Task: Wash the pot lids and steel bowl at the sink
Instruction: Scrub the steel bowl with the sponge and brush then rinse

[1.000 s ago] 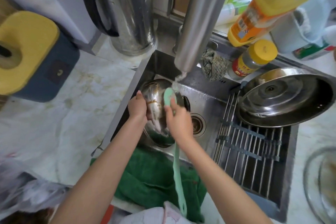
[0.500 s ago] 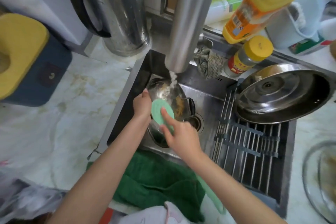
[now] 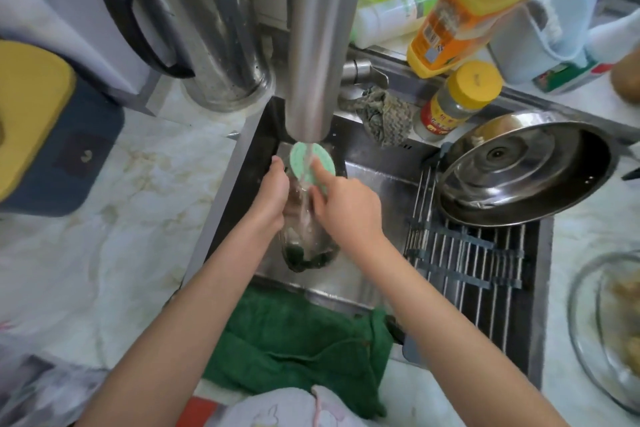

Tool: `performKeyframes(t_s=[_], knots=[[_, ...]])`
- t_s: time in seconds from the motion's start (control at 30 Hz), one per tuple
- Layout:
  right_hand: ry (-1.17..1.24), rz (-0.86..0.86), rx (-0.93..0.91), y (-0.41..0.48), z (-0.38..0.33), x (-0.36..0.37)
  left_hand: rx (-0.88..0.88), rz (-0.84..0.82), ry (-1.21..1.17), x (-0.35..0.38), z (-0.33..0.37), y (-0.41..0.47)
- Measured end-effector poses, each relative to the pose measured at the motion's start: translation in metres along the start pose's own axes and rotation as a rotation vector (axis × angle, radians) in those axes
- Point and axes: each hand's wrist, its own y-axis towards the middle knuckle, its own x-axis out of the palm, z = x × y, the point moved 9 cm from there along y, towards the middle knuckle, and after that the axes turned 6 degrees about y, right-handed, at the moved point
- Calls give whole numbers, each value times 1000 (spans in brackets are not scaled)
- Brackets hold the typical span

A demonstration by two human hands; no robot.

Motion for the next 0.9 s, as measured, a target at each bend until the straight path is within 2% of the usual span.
performKeyframes(t_s=[0.03,0.1,0.23,0.33,0.4,0.43,0.5,0.57,0.67,0.8,0.9], knots=[[43,-18,84,6,9,-2,9,-22,-35,2,1,2],[56,-1,127,-6,14,-9,9,-60,-91,7,5,2],[-36,-219,-79,-61,-21,13,46,-51,-60,9,13,-2],[26,-122,-101,-28,-16,5,64,33,-4,-4,14,3],[153,-26,35,-10,-2,4,82,37,17,-6,12,5],[290,19,136,-3,10,8,83,52,4,-8,7,6],[521,40,316,-9,27,27,69,170,-25,-22,-1,4],[537,-61,367,-43,28,47,35,280,-49,-40,-11,8],[547,-250,329,-92,21,57,5,341,-62,-56,-21,7],[572,-203,456,-29,45,58,-8,365,-145,-51,-40,-5],[589,-232,548,-6,47,69,11,455,-215,-54,-47,-13]])
